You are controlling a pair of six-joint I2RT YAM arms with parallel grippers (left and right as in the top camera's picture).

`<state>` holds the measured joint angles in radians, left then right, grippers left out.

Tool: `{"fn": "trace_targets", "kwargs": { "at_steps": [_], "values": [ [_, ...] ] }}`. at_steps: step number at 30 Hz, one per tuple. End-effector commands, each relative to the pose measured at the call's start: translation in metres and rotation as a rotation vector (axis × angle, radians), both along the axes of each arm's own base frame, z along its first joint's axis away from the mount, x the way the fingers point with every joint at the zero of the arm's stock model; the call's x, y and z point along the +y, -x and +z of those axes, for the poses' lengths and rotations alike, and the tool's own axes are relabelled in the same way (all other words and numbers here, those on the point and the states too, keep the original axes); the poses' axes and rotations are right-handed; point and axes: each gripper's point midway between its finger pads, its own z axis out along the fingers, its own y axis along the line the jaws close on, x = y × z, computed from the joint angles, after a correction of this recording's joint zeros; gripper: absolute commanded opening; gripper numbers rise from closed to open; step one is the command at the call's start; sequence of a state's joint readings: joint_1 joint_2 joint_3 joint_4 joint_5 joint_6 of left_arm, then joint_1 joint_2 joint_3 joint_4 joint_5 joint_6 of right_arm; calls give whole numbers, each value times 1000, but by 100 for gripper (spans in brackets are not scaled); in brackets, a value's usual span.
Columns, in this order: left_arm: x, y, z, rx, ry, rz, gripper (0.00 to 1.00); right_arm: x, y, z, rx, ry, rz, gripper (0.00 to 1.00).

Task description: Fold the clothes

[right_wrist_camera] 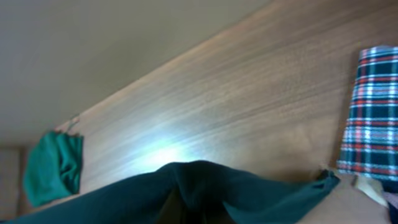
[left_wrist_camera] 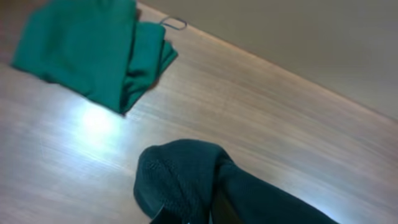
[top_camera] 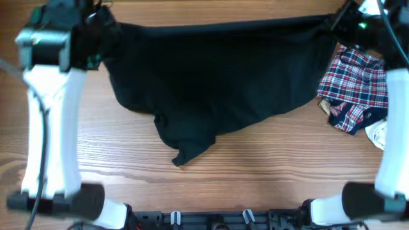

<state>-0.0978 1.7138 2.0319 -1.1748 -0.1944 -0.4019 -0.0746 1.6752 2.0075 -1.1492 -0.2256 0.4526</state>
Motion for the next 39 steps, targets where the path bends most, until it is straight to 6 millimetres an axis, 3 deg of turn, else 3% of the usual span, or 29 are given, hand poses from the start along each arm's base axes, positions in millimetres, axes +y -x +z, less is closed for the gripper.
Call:
{"fn": "trace_targets", "kwargs": {
  "at_steps": [1,3,4,5,6,7,9,10,11,12,13,16,17,20,22,23,25,27,28,30,31,32,36,39],
  "values": [
    [5,-45,-45,42,-33,36,6,-14,-37,-34,43,18,-72,4],
    [3,-69,-69,44,-33,36,7,-21,-57,-57,64,39,-96,4],
    [1,-83,-84,45,-34,36,17,-24,-68,-76,90,48,-101,5],
    [1,-90,-93,53,-38,32,46,-24,-73,-88,114,49,-98,11],
    [0,-93,-98,58,-40,30,62,-24,-76,-100,134,56,-89,18],
    [0,-95,-105,65,-41,30,72,-24,-81,-115,161,65,-75,31],
    [0,-97,-109,74,-41,30,85,-25,-86,-138,199,92,-38,42],
    [0,-97,-109,74,-41,30,91,-25,-88,-144,208,100,-29,59],
    [0,-96,-108,72,-42,29,94,-25,-90,-146,203,112,-11,78],
    [0,-95,-107,74,-44,26,95,-25,-90,-145,198,120,0,91],
    [0,-92,-106,83,-44,26,96,-25,-90,-140,186,132,13,97],
    [-4,-70,-104,145,-50,11,97,-24,-76,-126,186,155,43,95],
    [-12,-54,-106,199,-36,-15,98,-24,-68,-122,200,158,51,91],
    [-46,1,-120,411,71,-125,100,-19,-39,-117,270,161,92,69],
    [-64,52,-134,624,115,-173,100,-18,-15,-123,355,171,132,57],
    [-69,74,-137,714,107,-185,97,-17,-3,-127,403,175,157,48],
    [-82,96,-143,800,85,-221,89,-16,8,-137,452,182,186,24],
    [-97,107,-151,837,58,-266,77,-18,8,-144,466,190,183,10],
    [-108,116,-158,863,39,-298,69,-19,8,-148,469,189,182,9],
    [-122,126,-171,893,16,-333,37,-19,8,-154,476,188,183,7],
    [-132,133,-180,910,8,-350,11,-19,7,-159,477,187,183,7],
    [-140,139,-191,924,1,-355,4,-19,5,-164,475,187,183,7],
    [-166,162,-238,968,22,-399,4,-19,3,-183,478,187,183,7],
    [-173,165,-265,949,37,-412,4,-19,-3,-201,461,187,178,17]
  ]
}}
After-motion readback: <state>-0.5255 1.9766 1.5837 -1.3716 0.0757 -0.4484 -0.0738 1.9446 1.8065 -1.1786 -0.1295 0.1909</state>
